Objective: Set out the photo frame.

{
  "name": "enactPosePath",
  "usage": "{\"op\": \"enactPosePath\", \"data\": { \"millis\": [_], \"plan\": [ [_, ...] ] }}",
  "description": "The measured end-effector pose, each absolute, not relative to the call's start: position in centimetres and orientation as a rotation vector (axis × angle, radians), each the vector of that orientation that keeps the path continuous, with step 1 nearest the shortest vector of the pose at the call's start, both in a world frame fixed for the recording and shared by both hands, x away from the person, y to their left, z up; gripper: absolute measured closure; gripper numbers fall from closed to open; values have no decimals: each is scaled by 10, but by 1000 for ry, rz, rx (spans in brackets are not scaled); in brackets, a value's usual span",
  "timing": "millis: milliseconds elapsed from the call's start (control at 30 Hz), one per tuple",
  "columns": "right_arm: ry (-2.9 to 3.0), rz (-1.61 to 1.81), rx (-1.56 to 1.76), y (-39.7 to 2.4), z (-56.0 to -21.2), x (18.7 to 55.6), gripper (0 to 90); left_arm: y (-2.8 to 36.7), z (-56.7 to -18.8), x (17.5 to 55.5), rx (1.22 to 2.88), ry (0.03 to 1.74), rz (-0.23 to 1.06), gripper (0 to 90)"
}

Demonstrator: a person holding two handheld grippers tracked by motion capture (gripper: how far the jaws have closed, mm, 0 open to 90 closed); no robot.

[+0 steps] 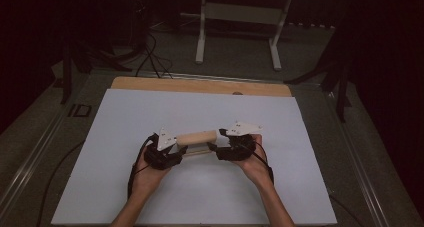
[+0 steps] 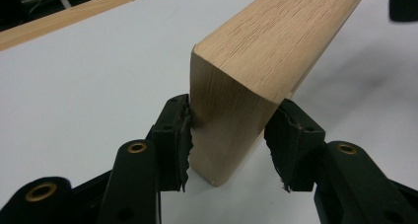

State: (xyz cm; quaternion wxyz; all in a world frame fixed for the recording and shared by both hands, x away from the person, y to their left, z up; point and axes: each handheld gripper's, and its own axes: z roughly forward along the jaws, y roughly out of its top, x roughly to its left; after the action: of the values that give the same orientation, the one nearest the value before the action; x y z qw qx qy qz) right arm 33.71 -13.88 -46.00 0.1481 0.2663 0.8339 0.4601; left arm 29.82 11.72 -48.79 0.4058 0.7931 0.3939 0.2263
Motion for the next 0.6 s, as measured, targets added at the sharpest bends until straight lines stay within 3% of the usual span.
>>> {"op": "enactPosePath", "data": {
  "millis": [433, 600],
  "plan": [
    [2457, 1307, 731, -122, -477, 356, 307, 118, -487, 300, 2011, 995, 572, 536],
    [2457, 1308, 726, -122, -476, 355, 348, 117, -487, 302, 2018, 995, 576, 541]
  ]
}}
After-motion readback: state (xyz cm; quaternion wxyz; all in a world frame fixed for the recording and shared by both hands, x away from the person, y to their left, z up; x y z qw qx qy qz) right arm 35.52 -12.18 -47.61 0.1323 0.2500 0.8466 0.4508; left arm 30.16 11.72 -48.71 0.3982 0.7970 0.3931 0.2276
